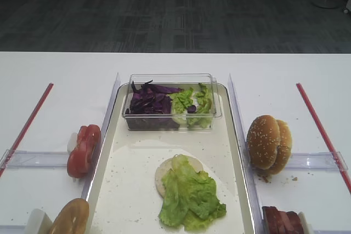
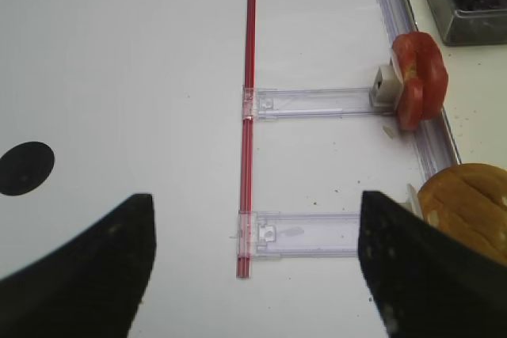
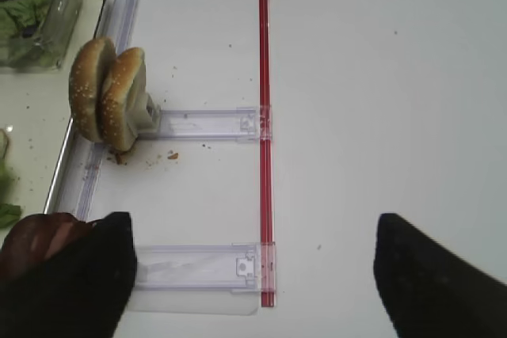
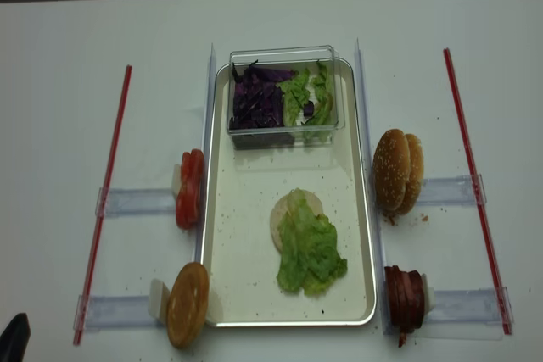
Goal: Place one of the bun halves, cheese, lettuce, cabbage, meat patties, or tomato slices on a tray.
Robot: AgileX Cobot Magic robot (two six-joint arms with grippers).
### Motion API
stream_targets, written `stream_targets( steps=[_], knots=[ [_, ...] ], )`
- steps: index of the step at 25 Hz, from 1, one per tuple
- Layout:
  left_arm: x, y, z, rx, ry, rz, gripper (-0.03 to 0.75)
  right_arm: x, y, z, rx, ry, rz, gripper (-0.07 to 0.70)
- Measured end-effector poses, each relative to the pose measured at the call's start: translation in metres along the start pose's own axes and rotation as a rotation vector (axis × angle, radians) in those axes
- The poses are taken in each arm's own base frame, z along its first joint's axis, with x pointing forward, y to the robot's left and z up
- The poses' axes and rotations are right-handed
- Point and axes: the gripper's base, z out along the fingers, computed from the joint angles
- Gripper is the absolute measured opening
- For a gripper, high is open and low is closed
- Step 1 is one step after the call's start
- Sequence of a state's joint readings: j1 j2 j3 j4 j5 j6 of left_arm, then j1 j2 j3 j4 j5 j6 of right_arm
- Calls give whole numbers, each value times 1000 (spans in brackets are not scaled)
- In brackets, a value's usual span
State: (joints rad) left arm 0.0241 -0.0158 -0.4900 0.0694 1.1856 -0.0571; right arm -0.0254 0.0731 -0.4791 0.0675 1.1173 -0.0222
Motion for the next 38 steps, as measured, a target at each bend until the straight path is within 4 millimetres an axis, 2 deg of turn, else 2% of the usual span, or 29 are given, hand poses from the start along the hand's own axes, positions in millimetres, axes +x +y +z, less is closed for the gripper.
stream_targets(
  steps=[10, 38],
  knots=[
    [0, 0, 0, 0, 0, 0, 491, 6, 0, -8, 7, -62, -9, 586],
    [0, 0, 0, 0, 0, 0, 491, 9, 0, -10, 9, -76, -45, 585]
  ],
)
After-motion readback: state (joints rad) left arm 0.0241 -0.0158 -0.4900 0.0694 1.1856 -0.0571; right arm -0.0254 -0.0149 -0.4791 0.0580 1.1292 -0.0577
